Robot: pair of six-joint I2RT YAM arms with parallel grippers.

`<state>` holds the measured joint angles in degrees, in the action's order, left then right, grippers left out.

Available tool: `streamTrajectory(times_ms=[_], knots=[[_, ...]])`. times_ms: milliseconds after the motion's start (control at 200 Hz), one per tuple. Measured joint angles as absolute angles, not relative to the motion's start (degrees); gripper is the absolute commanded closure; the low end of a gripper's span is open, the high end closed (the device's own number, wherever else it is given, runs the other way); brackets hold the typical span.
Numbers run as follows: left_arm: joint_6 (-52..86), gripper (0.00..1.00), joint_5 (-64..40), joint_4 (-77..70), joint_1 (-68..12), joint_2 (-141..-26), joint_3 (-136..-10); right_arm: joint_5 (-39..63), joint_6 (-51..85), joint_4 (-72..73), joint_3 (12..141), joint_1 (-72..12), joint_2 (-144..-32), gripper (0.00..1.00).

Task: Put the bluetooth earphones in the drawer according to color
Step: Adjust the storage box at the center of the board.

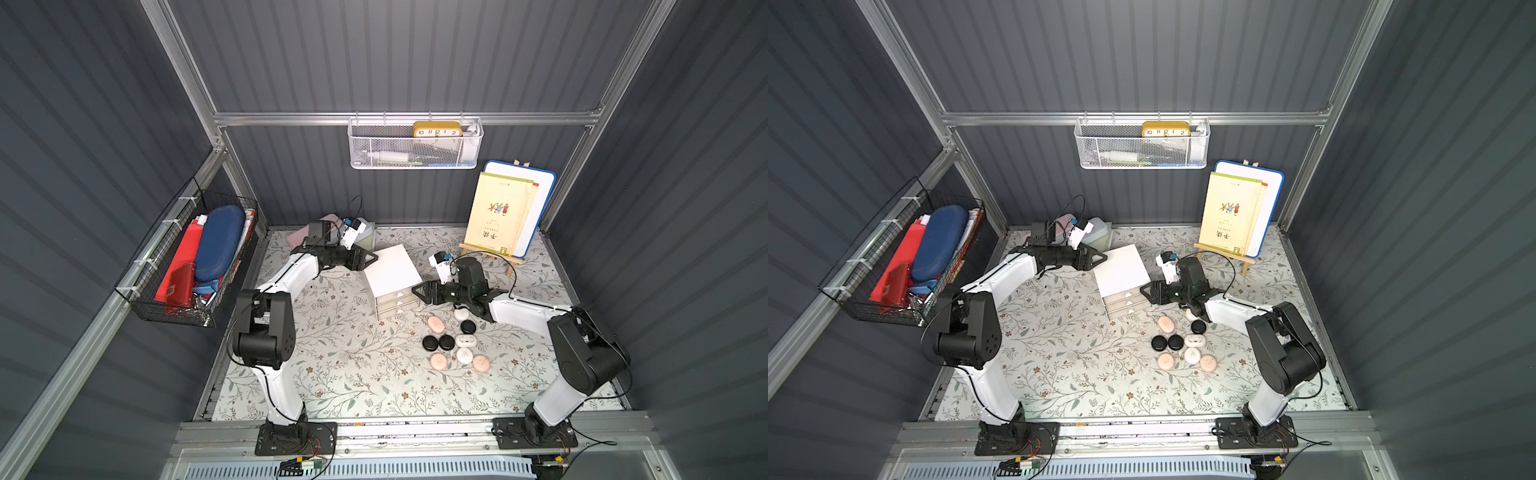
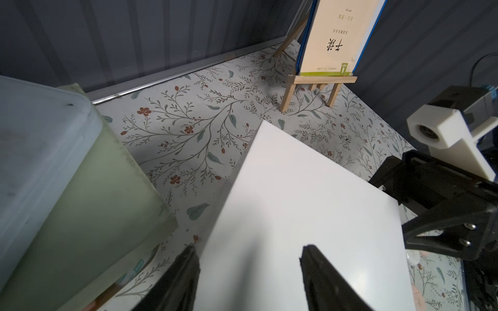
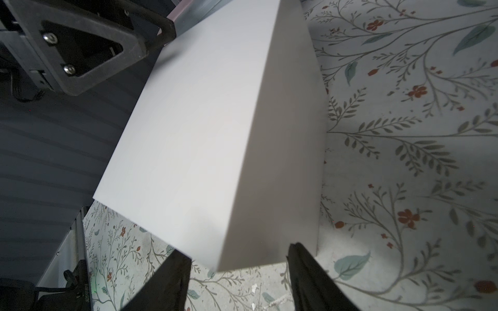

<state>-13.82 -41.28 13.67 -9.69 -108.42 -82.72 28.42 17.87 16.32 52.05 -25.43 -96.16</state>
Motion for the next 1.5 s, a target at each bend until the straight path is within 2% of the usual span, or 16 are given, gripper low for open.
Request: streamTrajectory(times_ms=[620,881,1501], knots=[[-12.91,0.33,-38.35,10.96,-9.58,-108.6,-81.14,29.23,18.59,17.15,51.72,-25.06,-96.16,0.38],[-12.95,0.37,-38.54,11.84,-9.1,-109.14,-80.6,29.82,18.81,17.41,51.72,-24.77,-96.18,0.38],[-12.93,0.38,-40.77,12.25,-8.47,-107.24,-77.23,31.55,20.08,19.75,51.75,-22.96,-98.08,0.38]])
